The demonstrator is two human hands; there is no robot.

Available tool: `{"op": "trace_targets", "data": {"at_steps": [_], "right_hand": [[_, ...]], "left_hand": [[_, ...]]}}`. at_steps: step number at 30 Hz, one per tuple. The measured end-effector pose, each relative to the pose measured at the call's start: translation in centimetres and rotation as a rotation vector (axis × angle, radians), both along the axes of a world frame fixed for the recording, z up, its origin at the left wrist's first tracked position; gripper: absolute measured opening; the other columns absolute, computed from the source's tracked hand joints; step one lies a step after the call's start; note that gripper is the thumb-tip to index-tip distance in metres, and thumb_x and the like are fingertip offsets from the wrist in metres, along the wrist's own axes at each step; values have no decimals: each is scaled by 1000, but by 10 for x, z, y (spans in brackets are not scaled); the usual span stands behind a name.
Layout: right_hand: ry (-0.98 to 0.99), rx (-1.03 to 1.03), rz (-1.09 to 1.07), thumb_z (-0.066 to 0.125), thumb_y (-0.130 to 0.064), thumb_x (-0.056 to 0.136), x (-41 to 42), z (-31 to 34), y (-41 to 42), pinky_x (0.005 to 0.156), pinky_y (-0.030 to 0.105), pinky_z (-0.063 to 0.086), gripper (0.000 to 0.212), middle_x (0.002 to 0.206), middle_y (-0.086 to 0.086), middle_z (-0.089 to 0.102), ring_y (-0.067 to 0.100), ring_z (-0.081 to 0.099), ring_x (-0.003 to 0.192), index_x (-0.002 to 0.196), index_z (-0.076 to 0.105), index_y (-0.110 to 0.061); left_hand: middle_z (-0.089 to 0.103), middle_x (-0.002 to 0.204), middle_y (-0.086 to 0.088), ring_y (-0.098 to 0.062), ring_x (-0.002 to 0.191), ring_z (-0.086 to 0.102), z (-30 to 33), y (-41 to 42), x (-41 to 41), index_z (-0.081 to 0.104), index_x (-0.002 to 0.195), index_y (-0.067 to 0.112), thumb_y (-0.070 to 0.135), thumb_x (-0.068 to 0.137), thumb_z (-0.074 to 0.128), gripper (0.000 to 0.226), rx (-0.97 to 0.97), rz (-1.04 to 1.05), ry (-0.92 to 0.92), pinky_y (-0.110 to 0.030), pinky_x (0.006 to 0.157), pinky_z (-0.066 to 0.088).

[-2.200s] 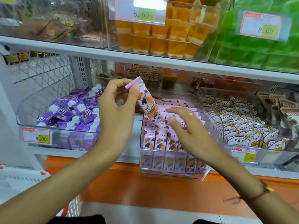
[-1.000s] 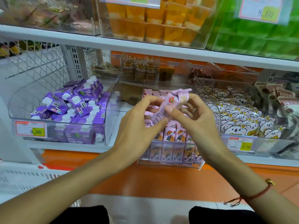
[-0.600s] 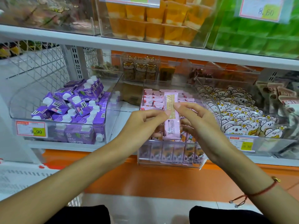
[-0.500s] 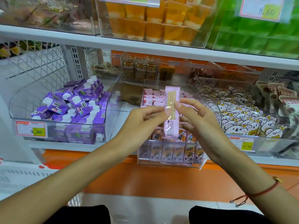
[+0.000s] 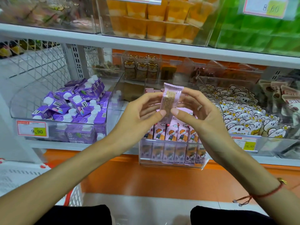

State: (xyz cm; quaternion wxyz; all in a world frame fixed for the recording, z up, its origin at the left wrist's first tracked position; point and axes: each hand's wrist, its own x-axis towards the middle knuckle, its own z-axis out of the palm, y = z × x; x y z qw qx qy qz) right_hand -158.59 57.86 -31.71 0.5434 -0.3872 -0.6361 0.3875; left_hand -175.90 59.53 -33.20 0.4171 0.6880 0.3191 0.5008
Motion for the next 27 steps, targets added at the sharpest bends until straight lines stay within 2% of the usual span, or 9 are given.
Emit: {"op": "trace_targets", "data": {"at_steps": [3, 5, 8, 10, 13, 16, 19, 23, 27], "right_hand": [[-52, 30, -41, 75, -15, 74, -3, -1, -1, 90, 17, 49, 59, 116, -3, 63, 4, 58, 109, 127, 52, -27], [-61, 48, -24, 73, -11, 79, -6, -2, -2, 88, 19, 51, 49, 114, -4, 64, 5, 60, 107, 122, 54, -22], [-42, 32, 3, 69, -12, 83, -7, -2, -2, 79, 22, 53, 31, 113, -2, 67, 11, 61, 106, 113, 61, -15], [-5, -10, 6, 66, -15, 84, -5, -1, 0, 77, 19, 51, 28, 113, -1, 69, 13, 62, 107, 112, 64, -14], [81, -113, -15, 66, -24, 81, -1, -4, 3, 84, 22, 50, 30, 112, -5, 71, 12, 64, 108, 110, 68, -21], [236, -209, -64, 66, -27, 82, 3, -6, 7, 82, 20, 54, 24, 101, -1, 74, 13, 68, 96, 105, 69, -22], [328, -258, -144, 68, -33, 81, 1, -5, 11, 72, 16, 53, 25, 94, -2, 75, 12, 70, 87, 102, 70, -19], [369, -277, -220, 67, -35, 85, -2, -3, 22, 58, 11, 50, 25, 73, -8, 73, 5, 66, 62, 97, 69, -14], [238, -253, -235, 61, -40, 89, -7, -7, 34, 58, 16, 51, 30, 80, -3, 74, 5, 66, 63, 99, 70, -13]], "left_hand": [[64, 118, 7, -3, 108, 63, 3, -2, 3, 55, 119, 21, 27, 82, 64, 38, -1, 52, -82, -24, 94, 51], [66, 109, 8, -2, 100, 66, 5, -3, 5, 55, 114, 20, 35, 75, 66, 43, -29, 92, -141, -23, 84, 55], [64, 116, 9, -5, 101, 67, 6, -2, 2, 50, 122, 22, 35, 70, 70, 58, -58, 137, -182, -25, 86, 56], [59, 121, 21, -1, 108, 62, 8, 0, -3, 42, 132, 32, 30, 70, 72, 68, -17, 121, -199, -19, 87, 53], [55, 129, 15, 0, 114, 58, 10, -2, -7, 45, 135, 32, 19, 77, 73, 65, 61, 76, -109, -12, 83, 50], [55, 128, 1, -9, 110, 62, 9, -2, -8, 53, 131, 28, 9, 84, 69, 53, 104, 153, -32, -27, 83, 57], [57, 119, 8, -11, 102, 65, 10, -2, -8, 57, 128, 30, 15, 84, 70, 48, 112, 232, -7, -35, 82, 58], [57, 119, 10, -4, 102, 61, 15, 0, -13, 59, 127, 30, 19, 83, 72, 47, 202, 223, 104, -31, 87, 56], [55, 123, 15, -1, 102, 60, 19, 6, -23, 66, 119, 27, 24, 81, 74, 39, 342, 339, 264, -18, 82, 50]]}}
